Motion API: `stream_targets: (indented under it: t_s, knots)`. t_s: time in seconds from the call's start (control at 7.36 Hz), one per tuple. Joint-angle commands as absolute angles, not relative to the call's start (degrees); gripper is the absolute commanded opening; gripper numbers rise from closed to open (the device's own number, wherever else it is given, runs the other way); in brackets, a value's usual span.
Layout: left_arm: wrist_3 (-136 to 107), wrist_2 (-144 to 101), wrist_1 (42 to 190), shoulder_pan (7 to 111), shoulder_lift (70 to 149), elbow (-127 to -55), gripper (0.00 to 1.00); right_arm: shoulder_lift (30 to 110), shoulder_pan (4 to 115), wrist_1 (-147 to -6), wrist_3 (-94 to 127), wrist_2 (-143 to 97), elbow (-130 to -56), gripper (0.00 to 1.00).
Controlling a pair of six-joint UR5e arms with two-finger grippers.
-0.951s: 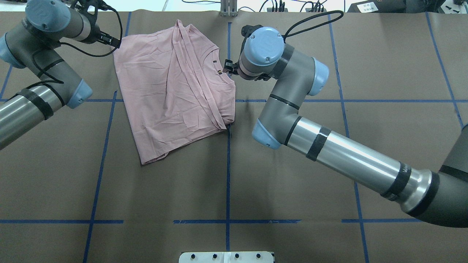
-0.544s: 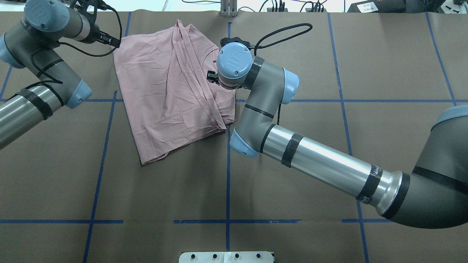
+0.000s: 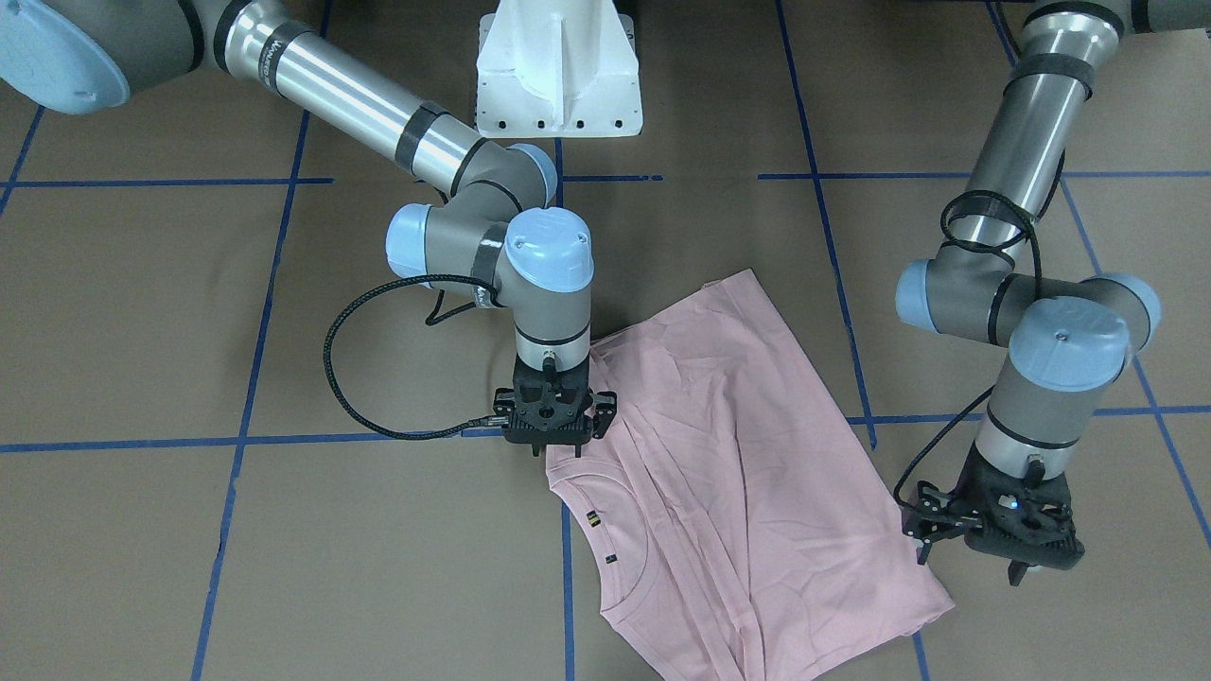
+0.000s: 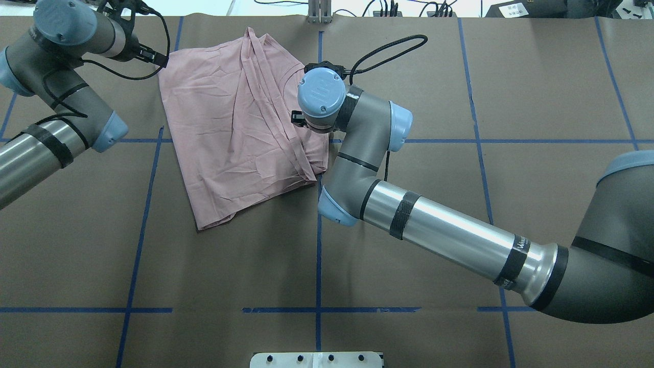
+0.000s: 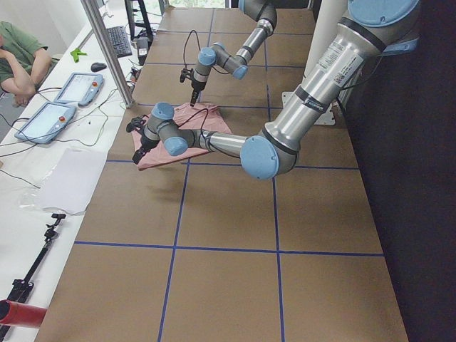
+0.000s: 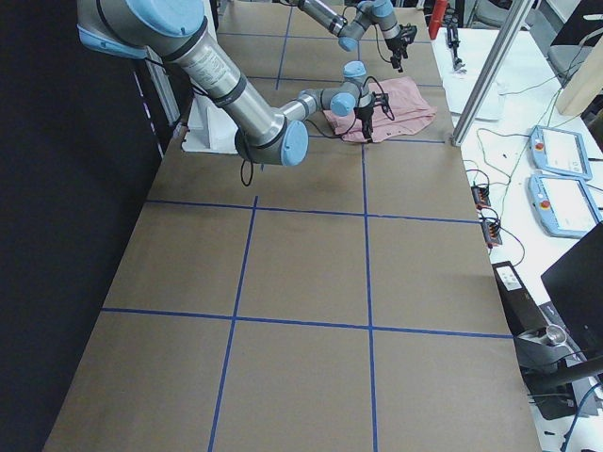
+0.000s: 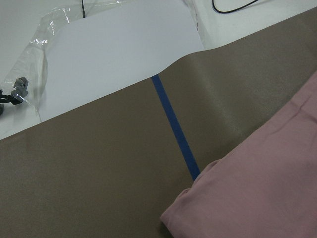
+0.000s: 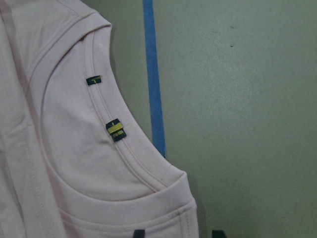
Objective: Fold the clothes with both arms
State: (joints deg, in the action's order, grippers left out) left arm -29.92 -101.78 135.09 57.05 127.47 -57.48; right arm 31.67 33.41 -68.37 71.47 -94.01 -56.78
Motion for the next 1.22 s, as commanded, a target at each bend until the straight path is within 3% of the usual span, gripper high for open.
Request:
stream_targets:
  t_s: [0.0,0.27,0.41,0.95,1.09]
  knots:
    - [-29.9,-101.8,135.1,57.0,127.4,-57.5,1.00,31.9,33.1,-68.5,71.5,-93.9,-56.8,0.41]
    - [-29.9,-101.8,135.1,57.0,127.4,-57.5,1.00,32.2,32.9,-68.5,71.5,-93.9,-56.8,0.34]
    - [-30.0,-101.8,135.1,57.0,127.4,-57.5,1.00,32.2,32.9,-68.5,71.6,-93.9,-56.8,0.00]
    - [-30.1,-101.8,135.4,57.1,127.3,-57.9,1.00,32.1,33.0,-70.9,71.5,-93.8,-59.0,0.00]
    - [-30.3,-101.8,135.4,57.1,127.3,-58.4,1.00,33.8,33.0,-73.5,71.4,-94.0,-63.3,0.00]
